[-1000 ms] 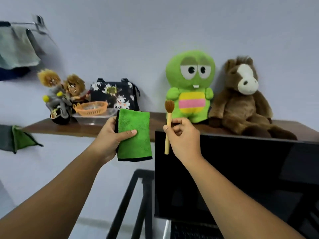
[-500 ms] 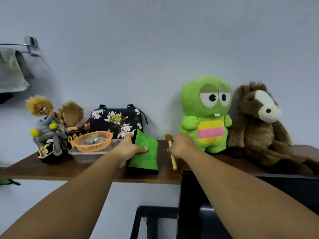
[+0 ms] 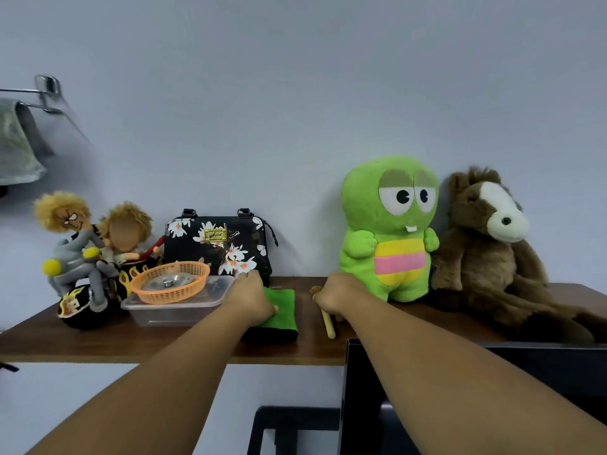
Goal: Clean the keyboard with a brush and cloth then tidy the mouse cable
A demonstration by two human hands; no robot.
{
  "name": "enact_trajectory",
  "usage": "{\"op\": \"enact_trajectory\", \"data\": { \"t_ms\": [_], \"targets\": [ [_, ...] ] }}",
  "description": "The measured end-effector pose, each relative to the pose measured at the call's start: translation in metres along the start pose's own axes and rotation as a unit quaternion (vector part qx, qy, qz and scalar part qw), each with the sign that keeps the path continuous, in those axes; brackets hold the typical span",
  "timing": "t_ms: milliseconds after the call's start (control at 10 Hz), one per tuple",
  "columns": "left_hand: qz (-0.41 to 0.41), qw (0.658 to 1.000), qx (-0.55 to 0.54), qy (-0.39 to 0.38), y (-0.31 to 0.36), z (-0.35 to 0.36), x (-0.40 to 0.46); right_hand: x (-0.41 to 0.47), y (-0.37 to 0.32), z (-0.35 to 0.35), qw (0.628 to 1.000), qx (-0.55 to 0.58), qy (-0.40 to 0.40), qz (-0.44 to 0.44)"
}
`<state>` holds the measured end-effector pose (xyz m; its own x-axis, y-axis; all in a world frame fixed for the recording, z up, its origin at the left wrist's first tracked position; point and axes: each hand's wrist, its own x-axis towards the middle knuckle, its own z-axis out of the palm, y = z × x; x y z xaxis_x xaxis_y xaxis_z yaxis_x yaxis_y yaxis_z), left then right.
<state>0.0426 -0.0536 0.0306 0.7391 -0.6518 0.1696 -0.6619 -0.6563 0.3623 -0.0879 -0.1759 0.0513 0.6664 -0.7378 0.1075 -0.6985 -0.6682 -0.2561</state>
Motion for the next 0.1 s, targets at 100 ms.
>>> {"op": "enact_trajectory", "data": {
  "t_ms": [100],
  "targets": [
    [0.038,0.999,0.024,-0.011,0.0084,-0.0065,-0.0102,-0.0064,0.0054,-0.0086,0.999,0.04,0.016,-0.008]
  ]
}}
